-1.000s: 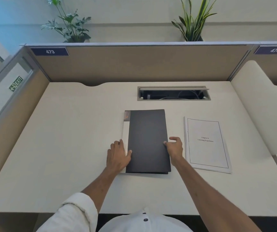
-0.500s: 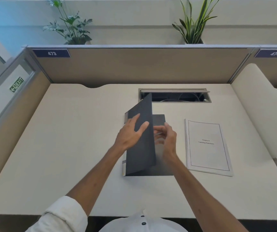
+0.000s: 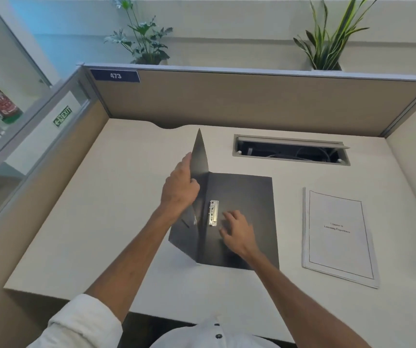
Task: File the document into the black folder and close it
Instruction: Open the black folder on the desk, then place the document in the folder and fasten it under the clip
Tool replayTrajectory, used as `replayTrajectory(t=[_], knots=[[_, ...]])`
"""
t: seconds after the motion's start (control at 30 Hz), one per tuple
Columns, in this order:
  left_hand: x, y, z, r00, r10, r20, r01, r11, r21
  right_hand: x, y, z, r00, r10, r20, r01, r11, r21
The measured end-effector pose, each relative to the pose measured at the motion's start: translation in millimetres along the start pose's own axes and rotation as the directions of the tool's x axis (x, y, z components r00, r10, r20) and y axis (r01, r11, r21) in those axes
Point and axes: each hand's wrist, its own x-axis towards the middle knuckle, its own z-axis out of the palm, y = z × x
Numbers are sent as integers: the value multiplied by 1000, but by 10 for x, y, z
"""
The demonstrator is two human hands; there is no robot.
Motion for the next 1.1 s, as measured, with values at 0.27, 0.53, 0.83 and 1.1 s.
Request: replayTrajectory(t=[0.27,0.53,0.83,1.1], knots=[[-21,-590,-24,995,-88,-40,97,880,464,30,235,303,988,-23,150,81,916,-393],[-202,-1090,213,965,-254,62,192,849,492,14,472,446,991,-73,111,109,928,-358],[-348,-1469,538,894,-356,272,228,884,407,30,476,517,994,-55,98,88,923,-375],[-311,-1454,611,917,-317,240,190,880,436,3,445,487,993,-38,116,82,913,-400]])
